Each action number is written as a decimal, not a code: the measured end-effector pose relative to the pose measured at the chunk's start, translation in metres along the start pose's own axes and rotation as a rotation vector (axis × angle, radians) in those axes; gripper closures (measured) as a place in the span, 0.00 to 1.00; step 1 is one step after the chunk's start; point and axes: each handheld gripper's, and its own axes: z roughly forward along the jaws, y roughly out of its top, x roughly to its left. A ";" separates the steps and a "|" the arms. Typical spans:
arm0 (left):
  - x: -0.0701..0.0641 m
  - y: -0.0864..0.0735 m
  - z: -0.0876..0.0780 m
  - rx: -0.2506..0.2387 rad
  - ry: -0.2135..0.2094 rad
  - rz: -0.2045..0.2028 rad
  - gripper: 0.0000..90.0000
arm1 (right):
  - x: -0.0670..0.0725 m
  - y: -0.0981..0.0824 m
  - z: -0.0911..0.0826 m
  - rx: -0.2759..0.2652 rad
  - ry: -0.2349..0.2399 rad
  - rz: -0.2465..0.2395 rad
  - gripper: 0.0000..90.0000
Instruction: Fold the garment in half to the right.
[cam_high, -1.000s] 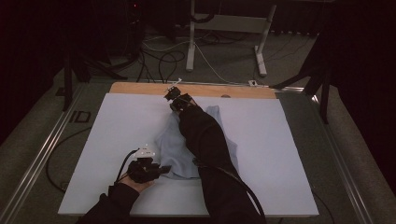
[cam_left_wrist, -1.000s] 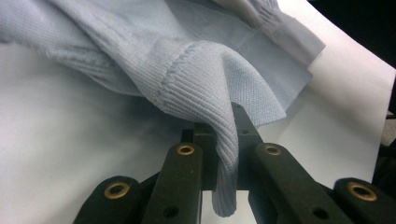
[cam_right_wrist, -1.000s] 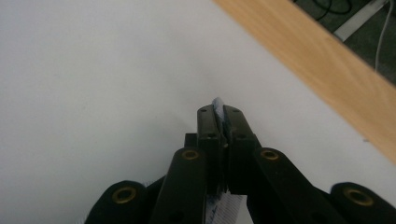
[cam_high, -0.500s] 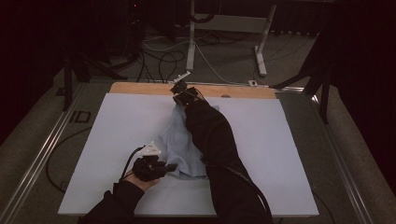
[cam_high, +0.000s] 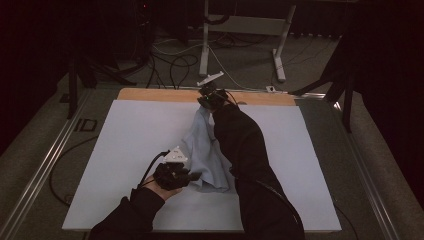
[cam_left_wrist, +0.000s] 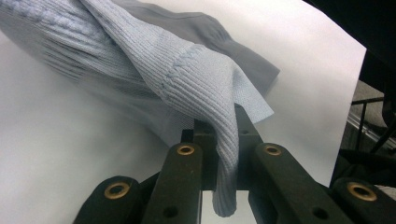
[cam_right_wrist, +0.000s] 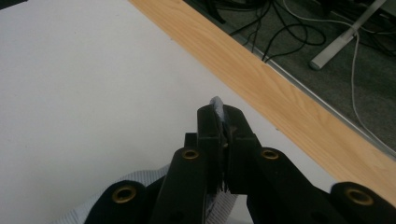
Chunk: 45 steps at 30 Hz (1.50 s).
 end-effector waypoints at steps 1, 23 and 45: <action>-0.001 0.001 0.001 0.003 -0.001 0.004 0.95 | 0.000 0.000 0.000 0.000 0.000 0.000 0.97; -0.026 0.033 0.040 0.073 -0.039 0.077 0.95 | -0.033 -0.040 -0.022 -0.033 0.000 0.072 0.97; -0.046 0.050 0.089 0.070 -0.087 0.048 0.95 | -0.054 -0.074 -0.015 -0.044 0.037 0.126 0.97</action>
